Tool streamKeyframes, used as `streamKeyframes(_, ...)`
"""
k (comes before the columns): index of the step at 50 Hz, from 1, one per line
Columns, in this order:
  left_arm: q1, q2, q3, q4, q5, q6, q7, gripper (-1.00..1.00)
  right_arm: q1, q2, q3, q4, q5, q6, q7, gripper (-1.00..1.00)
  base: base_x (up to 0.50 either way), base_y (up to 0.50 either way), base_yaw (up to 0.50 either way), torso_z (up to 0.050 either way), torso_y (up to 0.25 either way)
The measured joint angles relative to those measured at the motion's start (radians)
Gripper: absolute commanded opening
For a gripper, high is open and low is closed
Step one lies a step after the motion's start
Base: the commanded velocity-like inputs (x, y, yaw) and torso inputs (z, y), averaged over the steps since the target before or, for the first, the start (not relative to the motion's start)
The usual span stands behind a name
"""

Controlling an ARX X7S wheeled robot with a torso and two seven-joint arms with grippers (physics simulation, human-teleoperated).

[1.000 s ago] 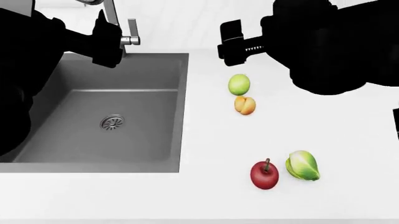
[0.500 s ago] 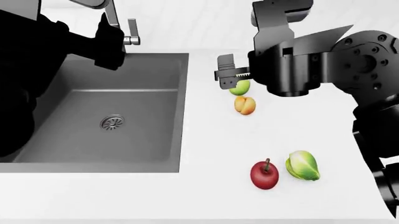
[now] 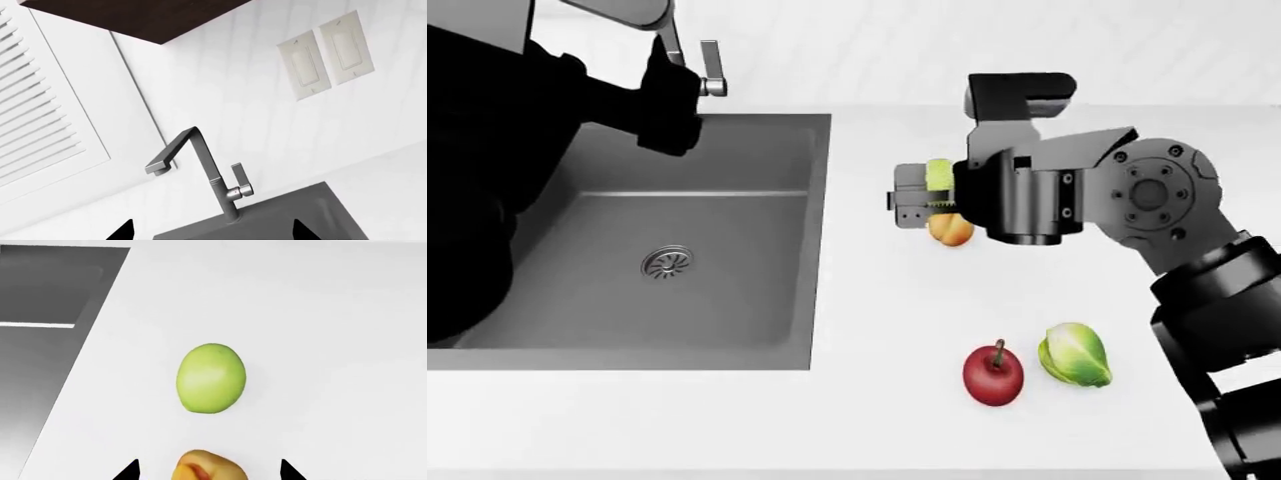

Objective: There is a mixed pile of frozen fruits and vegetables on the counter. Locate all the frozen vegetables and place the items in a bowl on the counter. Take all the frozen fruits and defrost them in a running sink.

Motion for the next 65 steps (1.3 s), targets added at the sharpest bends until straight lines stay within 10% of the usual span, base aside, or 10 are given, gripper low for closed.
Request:
streamKeyframes(31, 0.009, -0.013, 0.024, 0.005, 0.011, 0.025, 0.011, 1.0, -0.088, -0.02, -0.069, 0.068, -0.11, -0.062, -0.144, 1.0, 0.0, 0.0, 0.0, 0.0, 0.0)
streamKeyframes(32, 0.01, -0.013, 0.025, 0.005, 0.011, 0.026, 0.011, 1.0, -0.089, -0.02, -0.071, 0.066, -0.113, -0.064, -0.148, -1.0, 0.0, 0.0, 0.0, 0.0, 0.0)
streamKeyframes(65, 0.024, -0.001, 0.026, 0.0, -0.052, 0.067, 0.004, 1.0, 0.028, 0.149, -0.015, -0.258, -0.075, -0.05, 0.016, -1.0, 0.0, 0.0, 0.0, 0.0, 0.0)
